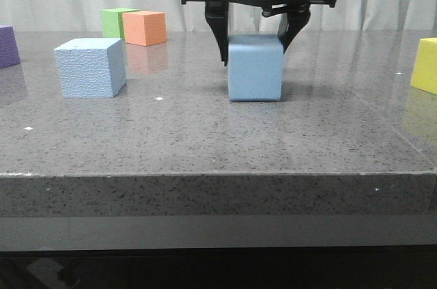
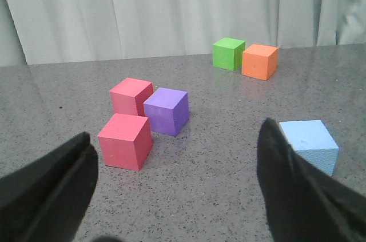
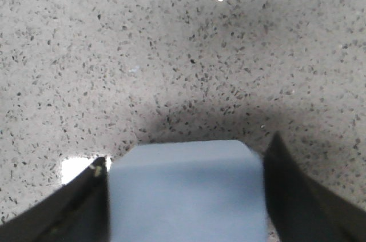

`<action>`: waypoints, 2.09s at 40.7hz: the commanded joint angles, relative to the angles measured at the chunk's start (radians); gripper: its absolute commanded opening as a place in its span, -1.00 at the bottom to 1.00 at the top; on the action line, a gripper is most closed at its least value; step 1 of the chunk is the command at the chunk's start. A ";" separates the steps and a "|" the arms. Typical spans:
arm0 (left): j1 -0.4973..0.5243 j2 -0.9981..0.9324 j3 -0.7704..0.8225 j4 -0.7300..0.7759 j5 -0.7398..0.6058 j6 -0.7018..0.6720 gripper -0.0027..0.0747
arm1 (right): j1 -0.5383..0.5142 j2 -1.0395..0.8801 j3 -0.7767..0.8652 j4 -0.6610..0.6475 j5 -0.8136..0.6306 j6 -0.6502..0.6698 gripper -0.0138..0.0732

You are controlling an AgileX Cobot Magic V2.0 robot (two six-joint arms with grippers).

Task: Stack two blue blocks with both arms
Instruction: 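Grasp the light-blue cube and slide it toward the table center, then release the light-blue cube and raise the right gripper away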

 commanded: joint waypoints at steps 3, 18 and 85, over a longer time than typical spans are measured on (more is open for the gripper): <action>-0.005 0.017 -0.024 0.003 -0.083 -0.003 0.53 | 0.001 -0.061 -0.035 -0.034 -0.038 0.001 0.71; -0.005 0.017 -0.024 0.003 -0.083 -0.003 0.53 | -0.001 -0.209 -0.035 -0.022 -0.003 -0.124 0.70; -0.005 0.017 -0.024 -0.003 -0.106 -0.003 0.53 | -0.129 -1.285 0.923 0.178 -0.279 -0.798 0.70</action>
